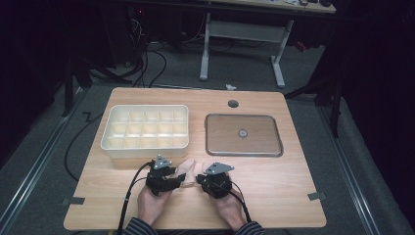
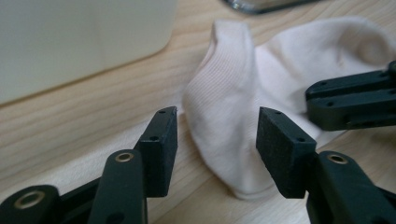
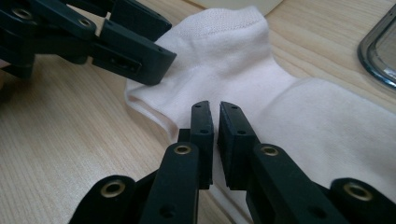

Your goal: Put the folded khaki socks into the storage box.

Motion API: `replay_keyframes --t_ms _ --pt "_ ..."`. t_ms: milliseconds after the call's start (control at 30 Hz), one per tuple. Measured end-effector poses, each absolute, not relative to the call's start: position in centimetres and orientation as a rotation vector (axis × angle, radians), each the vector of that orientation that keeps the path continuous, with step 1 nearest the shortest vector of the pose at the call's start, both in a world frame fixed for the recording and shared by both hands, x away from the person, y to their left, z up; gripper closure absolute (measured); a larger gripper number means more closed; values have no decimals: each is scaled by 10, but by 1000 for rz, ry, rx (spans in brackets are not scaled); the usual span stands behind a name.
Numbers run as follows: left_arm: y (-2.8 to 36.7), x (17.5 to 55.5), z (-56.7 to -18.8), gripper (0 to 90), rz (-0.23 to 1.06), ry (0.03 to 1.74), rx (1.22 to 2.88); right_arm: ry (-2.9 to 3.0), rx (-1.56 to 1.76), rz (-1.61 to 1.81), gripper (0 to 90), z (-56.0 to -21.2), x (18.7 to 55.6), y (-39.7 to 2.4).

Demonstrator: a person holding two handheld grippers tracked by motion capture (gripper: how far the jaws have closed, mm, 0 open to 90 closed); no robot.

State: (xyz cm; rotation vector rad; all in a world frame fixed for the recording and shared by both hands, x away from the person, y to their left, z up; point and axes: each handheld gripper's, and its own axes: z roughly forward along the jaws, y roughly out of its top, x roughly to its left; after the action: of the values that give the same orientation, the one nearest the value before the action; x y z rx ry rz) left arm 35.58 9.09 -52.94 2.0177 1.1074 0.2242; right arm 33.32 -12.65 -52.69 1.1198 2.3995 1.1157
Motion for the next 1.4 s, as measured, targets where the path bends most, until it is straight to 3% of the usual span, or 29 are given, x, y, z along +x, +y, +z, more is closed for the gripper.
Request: replay_keyframes --t_ms 133,300,533,1400 --pt "90 354 -529 506 253 1118 2024 2415 1100 1090 842 -529 333 -124" --pt "89 352 -530 706 213 1107 2017 2420 1091 1083 840 -530 332 -124" --pt "90 349 -534 818 178 1098 1981 2420 1051 1067 833 -530 330 -123" --pt "90 348 -507 844 130 981 1949 2443 1041 1062 834 -529 333 -123"
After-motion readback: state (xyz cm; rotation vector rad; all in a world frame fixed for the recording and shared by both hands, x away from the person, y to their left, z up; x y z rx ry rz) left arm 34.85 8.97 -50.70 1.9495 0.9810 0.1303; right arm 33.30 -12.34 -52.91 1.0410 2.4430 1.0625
